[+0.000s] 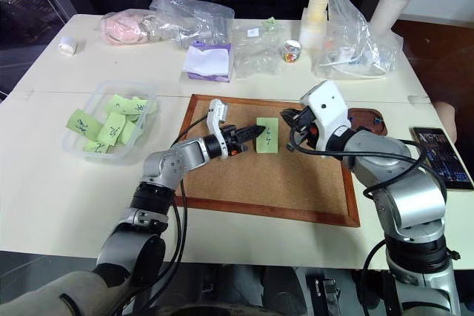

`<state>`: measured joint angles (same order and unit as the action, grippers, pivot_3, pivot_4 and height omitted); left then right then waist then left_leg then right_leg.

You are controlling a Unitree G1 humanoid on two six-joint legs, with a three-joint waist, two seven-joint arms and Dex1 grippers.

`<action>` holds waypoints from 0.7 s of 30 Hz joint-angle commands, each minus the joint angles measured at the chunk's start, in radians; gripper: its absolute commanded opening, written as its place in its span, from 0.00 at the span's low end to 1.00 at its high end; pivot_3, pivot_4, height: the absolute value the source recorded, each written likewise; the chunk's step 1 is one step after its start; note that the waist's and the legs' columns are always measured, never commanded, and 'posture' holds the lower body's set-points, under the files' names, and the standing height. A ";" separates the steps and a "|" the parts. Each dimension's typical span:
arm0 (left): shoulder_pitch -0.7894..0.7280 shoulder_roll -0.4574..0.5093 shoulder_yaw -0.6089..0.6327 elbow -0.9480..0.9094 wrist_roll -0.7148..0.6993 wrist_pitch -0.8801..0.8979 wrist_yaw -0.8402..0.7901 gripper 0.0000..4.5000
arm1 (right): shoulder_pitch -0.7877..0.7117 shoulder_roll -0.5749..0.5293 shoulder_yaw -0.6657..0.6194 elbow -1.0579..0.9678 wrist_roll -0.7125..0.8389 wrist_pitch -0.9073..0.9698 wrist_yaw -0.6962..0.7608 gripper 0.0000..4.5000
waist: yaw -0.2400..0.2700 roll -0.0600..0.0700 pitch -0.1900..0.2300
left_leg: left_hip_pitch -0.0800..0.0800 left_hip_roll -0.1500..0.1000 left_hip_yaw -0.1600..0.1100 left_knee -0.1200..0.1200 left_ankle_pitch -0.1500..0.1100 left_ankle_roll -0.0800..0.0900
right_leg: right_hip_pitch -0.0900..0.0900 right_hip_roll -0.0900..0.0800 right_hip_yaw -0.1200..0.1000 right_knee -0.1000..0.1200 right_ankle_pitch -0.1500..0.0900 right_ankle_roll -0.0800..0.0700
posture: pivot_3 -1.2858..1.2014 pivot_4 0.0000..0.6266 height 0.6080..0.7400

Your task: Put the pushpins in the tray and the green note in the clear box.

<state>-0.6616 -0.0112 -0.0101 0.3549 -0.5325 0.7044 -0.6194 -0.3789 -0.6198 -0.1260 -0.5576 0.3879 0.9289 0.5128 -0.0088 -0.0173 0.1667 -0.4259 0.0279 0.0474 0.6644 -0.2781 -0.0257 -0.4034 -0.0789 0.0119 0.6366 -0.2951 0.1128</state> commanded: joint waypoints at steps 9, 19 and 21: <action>0.171 0.122 -0.213 -0.271 0.192 -0.218 -0.090 0.02 | -0.148 0.012 -0.227 0.611 -0.069 -0.245 -0.124 0.00 | -0.002 0.002 -0.001 | 0.001 0.000 0.003 0.001 0.000 0.000 | 0.000 0.000 0.002 0.003 0.000 0.000 | 0.52 0.24 1.00; 0.234 0.152 -0.212 -0.332 0.221 -0.236 -0.071 0.02 | -0.283 -0.022 -0.216 1.106 -0.146 -0.481 -0.142 0.00 | -0.004 0.003 -0.002 | 0.003 0.000 0.005 0.002 0.002 0.002 | -0.001 0.000 0.005 0.010 0.000 0.000 | 0.52 0.24 1.00; 0.239 0.153 -0.209 -0.337 0.219 -0.230 -0.068 0.02 | -0.295 -0.026 -0.203 1.170 -0.156 -0.516 -0.125 0.00 | -0.004 0.003 -0.002 | 0.004 0.000 0.005 0.002 0.002 0.002 | -0.001 0.000 0.005 0.010 0.000 0.000 | 0.52 0.24 1.00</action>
<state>-0.4300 0.1455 -0.2209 0.0624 -0.3131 0.4865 -0.6896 -0.6508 -0.6204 -0.3227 0.5873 0.2382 0.4562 0.3742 -0.0131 -0.0143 0.1651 -0.4223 0.0281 0.0525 0.6668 -0.2758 -0.0239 -0.4047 -0.0790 0.0166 0.6469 -0.2952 0.1128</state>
